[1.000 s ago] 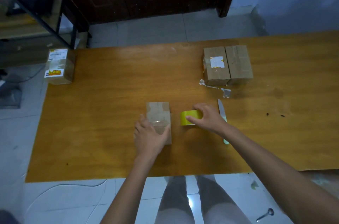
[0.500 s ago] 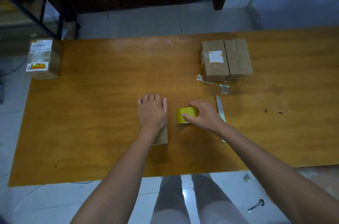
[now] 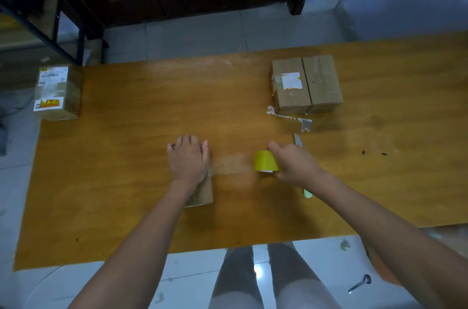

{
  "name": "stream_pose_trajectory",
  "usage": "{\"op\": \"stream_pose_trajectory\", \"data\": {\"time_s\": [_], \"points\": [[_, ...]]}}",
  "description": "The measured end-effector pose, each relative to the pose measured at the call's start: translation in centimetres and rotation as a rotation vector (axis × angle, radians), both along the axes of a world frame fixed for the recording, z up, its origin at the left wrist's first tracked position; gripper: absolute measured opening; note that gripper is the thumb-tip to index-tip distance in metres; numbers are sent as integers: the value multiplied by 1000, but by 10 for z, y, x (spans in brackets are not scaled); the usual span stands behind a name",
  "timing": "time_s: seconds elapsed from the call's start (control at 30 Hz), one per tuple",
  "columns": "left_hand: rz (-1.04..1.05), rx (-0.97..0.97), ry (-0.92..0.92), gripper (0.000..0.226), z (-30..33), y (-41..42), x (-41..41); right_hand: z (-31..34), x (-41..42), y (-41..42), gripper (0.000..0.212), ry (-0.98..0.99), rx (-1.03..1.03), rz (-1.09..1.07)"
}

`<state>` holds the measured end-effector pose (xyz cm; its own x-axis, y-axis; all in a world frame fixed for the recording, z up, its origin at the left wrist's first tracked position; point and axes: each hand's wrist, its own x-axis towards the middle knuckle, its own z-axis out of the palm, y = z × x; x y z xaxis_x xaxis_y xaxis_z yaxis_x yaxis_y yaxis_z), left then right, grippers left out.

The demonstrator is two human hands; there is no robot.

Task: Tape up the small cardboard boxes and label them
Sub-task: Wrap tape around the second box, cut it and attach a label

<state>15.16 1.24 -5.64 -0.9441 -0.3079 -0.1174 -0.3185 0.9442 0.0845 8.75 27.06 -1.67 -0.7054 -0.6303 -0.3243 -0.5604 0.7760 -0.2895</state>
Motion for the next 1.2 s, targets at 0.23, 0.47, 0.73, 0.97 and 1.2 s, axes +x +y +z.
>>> {"op": "stream_pose_trajectory", "data": {"time_s": [0.23,0.47,0.73,0.97,1.2], "points": [[-8,-2,12,50,-2,-5,2,5,1,10,46,171,84,35],[-11,-3,17,48,-1,-5,2,-9,4,25,57,147,-66,-234],[-21,1,40,47,-2,-5,3,-11,2,66,50,222,-40,-249],[-20,0,23,50,1,-4,3,-12,2,64,55,158,-113,-316],[-12,-4,-4,54,6,-2,3,-16,37,108,62,52,-222,-927]]}}
